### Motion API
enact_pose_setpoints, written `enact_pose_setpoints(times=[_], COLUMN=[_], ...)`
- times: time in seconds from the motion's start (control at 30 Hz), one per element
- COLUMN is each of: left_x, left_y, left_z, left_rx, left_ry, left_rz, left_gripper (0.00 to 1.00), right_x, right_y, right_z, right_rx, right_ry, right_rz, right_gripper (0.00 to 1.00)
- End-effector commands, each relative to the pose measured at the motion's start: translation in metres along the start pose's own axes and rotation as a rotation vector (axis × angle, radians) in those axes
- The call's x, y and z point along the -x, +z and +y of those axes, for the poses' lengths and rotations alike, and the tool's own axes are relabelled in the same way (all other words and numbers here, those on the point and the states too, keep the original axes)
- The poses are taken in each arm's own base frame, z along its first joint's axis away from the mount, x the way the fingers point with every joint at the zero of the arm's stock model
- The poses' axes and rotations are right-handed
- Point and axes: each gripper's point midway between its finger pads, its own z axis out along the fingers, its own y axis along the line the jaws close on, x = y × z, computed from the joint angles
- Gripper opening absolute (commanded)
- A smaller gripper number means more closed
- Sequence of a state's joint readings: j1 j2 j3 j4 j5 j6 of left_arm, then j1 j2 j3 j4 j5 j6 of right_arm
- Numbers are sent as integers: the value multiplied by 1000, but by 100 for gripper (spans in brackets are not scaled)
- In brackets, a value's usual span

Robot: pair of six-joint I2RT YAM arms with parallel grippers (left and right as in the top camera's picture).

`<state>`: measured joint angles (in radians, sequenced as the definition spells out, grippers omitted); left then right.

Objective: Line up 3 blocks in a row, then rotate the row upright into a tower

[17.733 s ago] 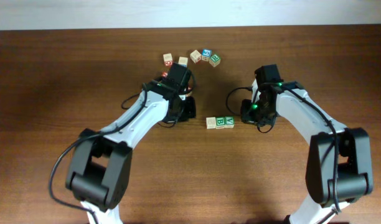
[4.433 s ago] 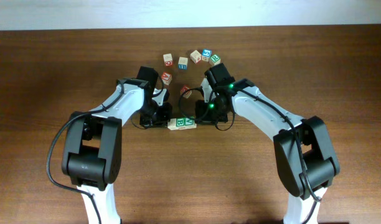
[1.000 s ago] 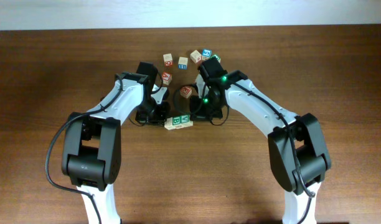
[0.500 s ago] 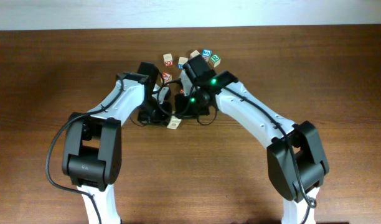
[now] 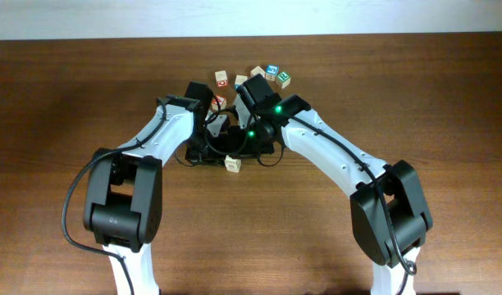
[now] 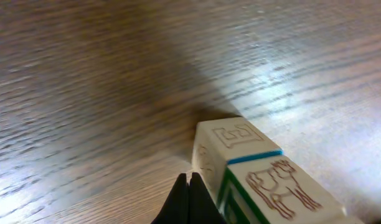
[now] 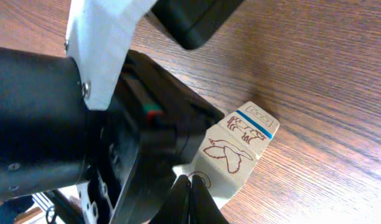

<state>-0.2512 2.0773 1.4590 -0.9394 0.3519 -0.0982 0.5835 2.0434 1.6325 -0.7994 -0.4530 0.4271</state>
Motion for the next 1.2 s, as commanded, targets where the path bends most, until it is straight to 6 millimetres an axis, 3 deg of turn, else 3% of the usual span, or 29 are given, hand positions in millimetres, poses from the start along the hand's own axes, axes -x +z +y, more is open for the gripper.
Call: enact_pose_setpoints(times=[0.0,0.1,0.27,0.43,0.57,0.93,1.03,1.13,1.17], left_x=[13,22,36,39,39,40,50,61,63], left_y=[-17,-34,-57,-60,-60,-61,-81,-138,-162], left_z=[33,56,76,79,79,80,76,73,70], left_rx=[66,63,61,61,60,62,69,157,187], left_ry=[-129,-211,-258,-264,-264,-263,-256,-238,-231], left_rz=[-57,-93,-152,-163,-163,-166,-197,-264,-295], left_gripper=[0,0,0,0,0,0,0,0,0], right_x=[-8,-9,-8,-3,8,22,38,55,58], right_y=[18,17,16,7,-6,-27,-64,-130,-153], right_z=[-15,-20,-23,-23,-10,9,29,35,37], right_rx=[-42,-66,-71,-53,-15,10,4,-104,-138], right_ry=[23,28,33,35,2,-40,-113,-138,-150], right_rz=[41,43,41,25,7,-27,-74,-168,-200], right_gripper=[4,4,4,9,17,22,31,40,50])
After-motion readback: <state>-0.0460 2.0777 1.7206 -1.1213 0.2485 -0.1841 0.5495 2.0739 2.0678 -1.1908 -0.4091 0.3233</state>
